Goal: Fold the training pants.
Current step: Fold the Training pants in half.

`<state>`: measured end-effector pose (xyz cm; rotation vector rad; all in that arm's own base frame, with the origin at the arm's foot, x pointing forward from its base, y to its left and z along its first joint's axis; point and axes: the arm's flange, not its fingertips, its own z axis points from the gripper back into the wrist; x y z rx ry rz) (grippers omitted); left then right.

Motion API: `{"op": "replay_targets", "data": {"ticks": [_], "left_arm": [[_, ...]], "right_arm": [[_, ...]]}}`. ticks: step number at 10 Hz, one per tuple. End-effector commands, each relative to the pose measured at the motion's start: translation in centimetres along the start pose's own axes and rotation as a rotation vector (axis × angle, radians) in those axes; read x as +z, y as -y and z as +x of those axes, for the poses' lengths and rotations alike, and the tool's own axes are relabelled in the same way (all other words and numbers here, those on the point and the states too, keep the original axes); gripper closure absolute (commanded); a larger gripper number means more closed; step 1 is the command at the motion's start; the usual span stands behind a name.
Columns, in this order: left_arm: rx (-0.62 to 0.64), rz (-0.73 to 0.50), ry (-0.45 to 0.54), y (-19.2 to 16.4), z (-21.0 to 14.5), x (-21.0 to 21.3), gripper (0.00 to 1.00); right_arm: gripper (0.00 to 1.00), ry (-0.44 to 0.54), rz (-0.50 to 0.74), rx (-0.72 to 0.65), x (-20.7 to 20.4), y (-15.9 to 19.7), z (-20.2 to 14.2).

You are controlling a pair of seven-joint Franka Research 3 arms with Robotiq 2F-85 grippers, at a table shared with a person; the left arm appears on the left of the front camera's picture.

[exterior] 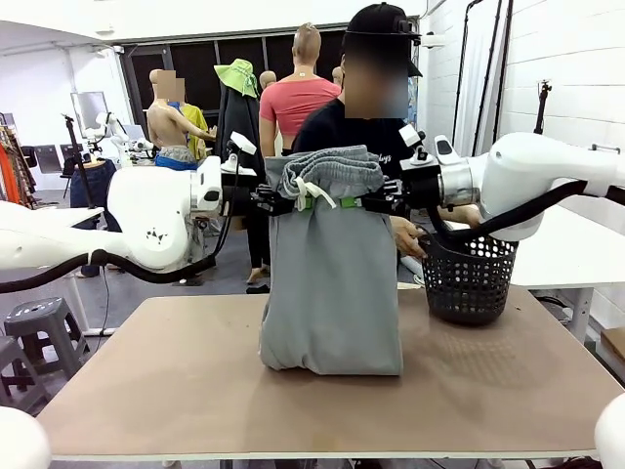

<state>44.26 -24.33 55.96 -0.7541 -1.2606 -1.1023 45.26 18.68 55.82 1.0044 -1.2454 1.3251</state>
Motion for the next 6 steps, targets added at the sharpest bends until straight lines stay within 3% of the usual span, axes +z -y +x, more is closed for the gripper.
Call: {"op": "replay_targets", "data": {"ticks": [1,4,6], "left_arm": [[-0.02,0.075,-0.006,-1.9,0.6,-0.8,1.0],[0.009,0.146,0.045,-4.6,1.2,0.4,1.0],[0.001,0.091,0.015,-3.5,0.7,0.8,1.0]], "right_arm": [[1.0,-0.047,-0.022,0.029,-1.4,1.8,0.8],[1.0,-0.066,-0.012,0.011,-2.2,3.5,0.7],[1.0,-0.04,-0.027,0.014,-1.5,2.7,0.7]]}}
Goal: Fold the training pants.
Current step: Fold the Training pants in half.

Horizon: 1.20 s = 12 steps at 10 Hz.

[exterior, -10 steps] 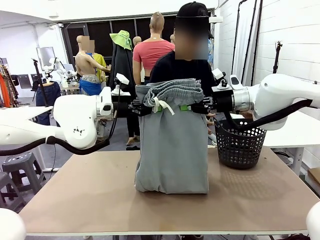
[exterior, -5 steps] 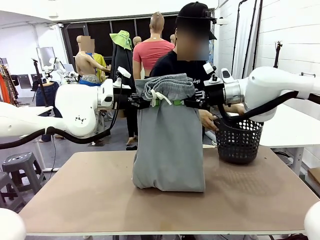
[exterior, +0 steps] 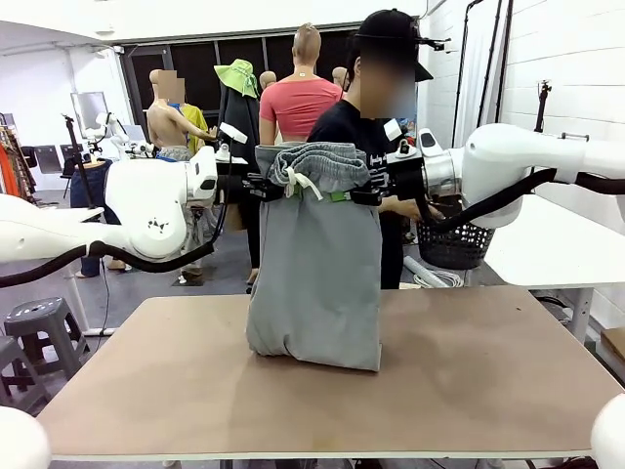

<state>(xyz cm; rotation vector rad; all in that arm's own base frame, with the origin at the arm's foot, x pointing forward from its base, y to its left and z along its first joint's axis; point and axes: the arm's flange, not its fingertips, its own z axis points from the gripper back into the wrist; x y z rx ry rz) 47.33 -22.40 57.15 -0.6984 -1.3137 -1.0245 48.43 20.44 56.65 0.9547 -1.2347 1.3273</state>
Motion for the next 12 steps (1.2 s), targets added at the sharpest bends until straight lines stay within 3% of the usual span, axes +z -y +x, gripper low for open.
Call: {"op": "replay_targets", "data": {"ticks": [1,5,7,12], "left_arm": [[-0.007,-0.003,-0.002,0.2,0.1,-0.1,1.0],[0.0,-0.007,-0.004,0.3,-0.2,-0.1,1.0],[-0.021,-0.007,-0.032,-2.5,0.4,-2.1,1.0],[-0.04,0.123,-0.156,-6.8,2.2,-5.0,1.0]], "right_arm": [[1.0,-0.002,-0.004,0.006,0.4,-0.5,0.1],[1.0,0.006,0.0,-0.005,0.2,0.0,-0.2],[1.0,-0.038,-0.024,0.035,-0.6,2.8,0.7],[1.0,-0.151,-0.147,0.131,-1.2,7.7,2.5]]}}
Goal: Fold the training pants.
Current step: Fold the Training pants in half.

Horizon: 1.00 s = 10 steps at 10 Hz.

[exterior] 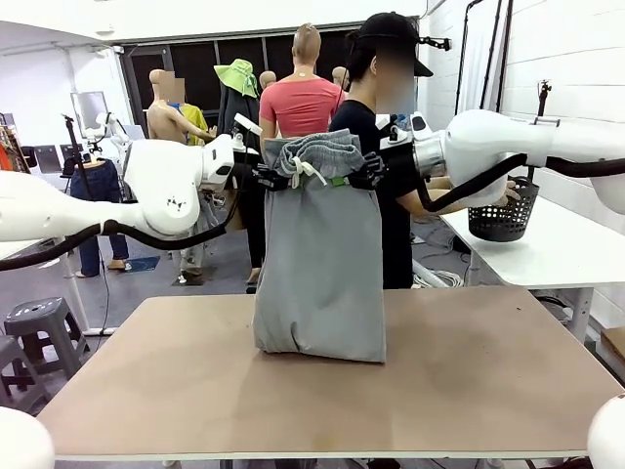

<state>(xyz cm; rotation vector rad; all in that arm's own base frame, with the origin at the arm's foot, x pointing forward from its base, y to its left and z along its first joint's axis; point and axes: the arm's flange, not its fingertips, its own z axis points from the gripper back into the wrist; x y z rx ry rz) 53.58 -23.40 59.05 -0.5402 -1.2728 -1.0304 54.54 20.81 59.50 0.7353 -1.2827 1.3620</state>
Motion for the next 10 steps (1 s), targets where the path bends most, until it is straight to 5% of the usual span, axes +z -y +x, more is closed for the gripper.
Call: {"op": "replay_targets", "data": {"ticks": [1,6,10], "left_arm": [[0.004,0.056,-0.046,-1.7,1.2,-2.2,1.0],[-0.052,0.199,-0.053,-4.7,4.6,-3.2,1.0],[-0.025,0.237,-0.087,-6.5,2.5,-5.1,1.0]], "right_arm": [[1.0,-0.058,-0.069,0.056,-0.9,2.2,1.0],[1.0,-0.141,-0.205,0.235,-2.1,6.4,3.3],[1.0,-0.186,-0.249,0.253,-2.9,8.6,1.2]]}}
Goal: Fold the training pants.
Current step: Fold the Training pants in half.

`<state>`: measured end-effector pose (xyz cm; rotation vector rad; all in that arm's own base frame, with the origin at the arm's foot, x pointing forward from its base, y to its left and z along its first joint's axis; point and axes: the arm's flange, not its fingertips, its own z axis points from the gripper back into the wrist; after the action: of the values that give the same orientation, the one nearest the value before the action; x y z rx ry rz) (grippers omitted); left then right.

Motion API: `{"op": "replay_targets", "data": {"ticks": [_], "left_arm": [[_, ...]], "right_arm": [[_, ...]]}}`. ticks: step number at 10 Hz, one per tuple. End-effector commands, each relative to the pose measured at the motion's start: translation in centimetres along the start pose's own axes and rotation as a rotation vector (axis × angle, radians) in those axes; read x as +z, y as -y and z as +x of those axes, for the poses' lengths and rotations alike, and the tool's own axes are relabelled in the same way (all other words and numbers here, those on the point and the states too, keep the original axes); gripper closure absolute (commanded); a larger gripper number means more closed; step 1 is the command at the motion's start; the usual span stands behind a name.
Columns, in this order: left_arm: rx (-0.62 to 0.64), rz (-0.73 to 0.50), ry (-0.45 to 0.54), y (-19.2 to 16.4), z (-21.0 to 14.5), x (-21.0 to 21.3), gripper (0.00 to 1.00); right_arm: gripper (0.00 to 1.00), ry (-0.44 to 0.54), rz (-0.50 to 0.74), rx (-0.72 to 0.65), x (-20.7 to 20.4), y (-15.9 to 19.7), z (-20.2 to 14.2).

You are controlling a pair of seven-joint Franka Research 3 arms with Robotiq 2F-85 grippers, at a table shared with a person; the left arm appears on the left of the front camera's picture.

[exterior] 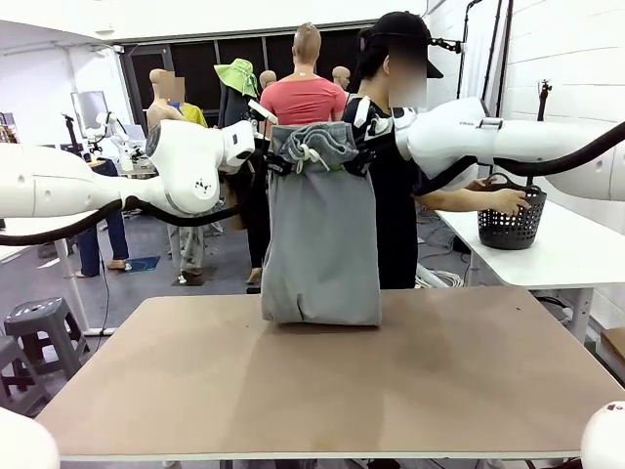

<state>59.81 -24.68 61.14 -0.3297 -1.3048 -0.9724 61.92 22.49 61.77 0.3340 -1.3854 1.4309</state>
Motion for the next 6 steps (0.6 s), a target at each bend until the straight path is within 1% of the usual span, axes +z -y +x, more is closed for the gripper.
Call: {"op": "replay_targets", "data": {"ticks": [1,2,3,4,5,6], "left_arm": [[0.038,0.075,-0.04,-1.6,-0.4,-1.9,1.0],[0.05,0.064,-0.036,-2.0,-1.3,-2.2,1.0],[0.068,0.042,-0.052,-1.7,-2.1,-2.1,1.0],[0.098,0.028,-0.079,-1.4,-3.0,-1.4,1.0],[0.1,0.035,-0.088,-1.7,-4.0,-1.0,1.0],[0.133,0.024,-0.093,-1.2,-5.2,-0.8,1.0]], "right_arm": [[1.0,-0.035,-0.053,0.008,-0.4,1.1,-0.2],[1.0,-0.042,-0.052,0.005,-0.4,0.9,-0.7],[1.0,-0.073,-0.039,-0.024,0.0,-0.1,-0.9],[1.0,-0.1,0.025,-0.09,0.5,-1.2,-1.2],[1.0,-0.095,0.04,-0.096,0.4,-1.6,-2.2],[1.0,-0.091,0.043,-0.107,0.7,-2.4,-2.9]]}}
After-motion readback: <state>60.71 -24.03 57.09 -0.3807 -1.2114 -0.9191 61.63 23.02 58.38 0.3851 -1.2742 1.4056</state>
